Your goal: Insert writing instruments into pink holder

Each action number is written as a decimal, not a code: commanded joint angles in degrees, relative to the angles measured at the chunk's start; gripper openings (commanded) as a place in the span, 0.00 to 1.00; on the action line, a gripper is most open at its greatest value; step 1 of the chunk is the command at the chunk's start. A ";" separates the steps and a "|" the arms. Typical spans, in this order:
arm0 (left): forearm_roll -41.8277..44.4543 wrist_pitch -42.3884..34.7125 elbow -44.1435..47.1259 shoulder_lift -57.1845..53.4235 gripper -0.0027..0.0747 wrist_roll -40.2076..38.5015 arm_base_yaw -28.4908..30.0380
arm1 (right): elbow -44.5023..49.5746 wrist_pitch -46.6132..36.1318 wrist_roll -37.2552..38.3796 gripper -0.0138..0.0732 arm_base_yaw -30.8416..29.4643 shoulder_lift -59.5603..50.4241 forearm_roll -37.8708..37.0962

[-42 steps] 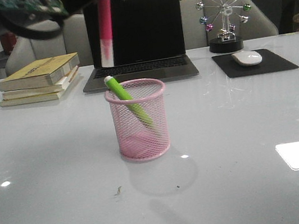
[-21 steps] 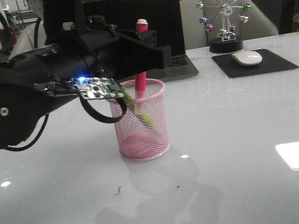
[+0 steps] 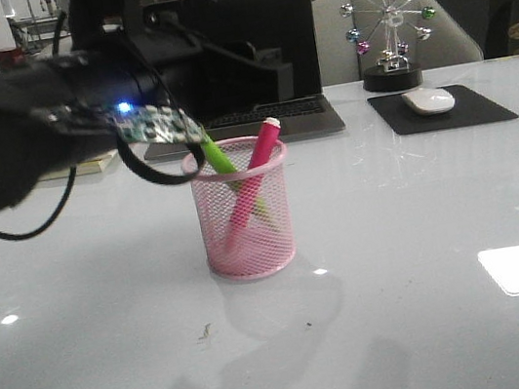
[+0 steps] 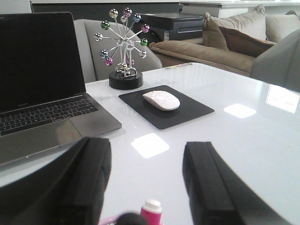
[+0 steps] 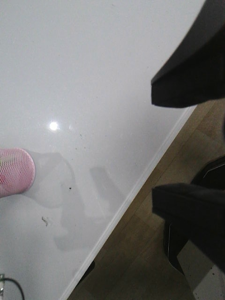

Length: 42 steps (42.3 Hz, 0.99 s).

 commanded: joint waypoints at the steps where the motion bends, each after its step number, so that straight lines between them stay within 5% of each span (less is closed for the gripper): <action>1: 0.24 4.84 -1.55 -8.72 0.58 1.86 -0.13 | -1.58 -3.30 -0.17 0.71 -0.25 -0.15 -1.00; 20: 1.01 60.85 -1.55 -43.59 0.58 5.53 -0.13 | -1.58 -3.30 -0.17 0.71 -0.25 -0.15 -1.00; 32: 1.02 78.23 0.33 -59.44 0.58 5.53 -0.13 | -1.58 -3.35 -0.17 0.71 -0.25 -0.15 -1.00; 42: 2.11 80.88 8.66 -70.03 0.58 5.53 -0.13 | -1.58 -2.98 -0.17 0.71 -0.25 -0.15 -0.70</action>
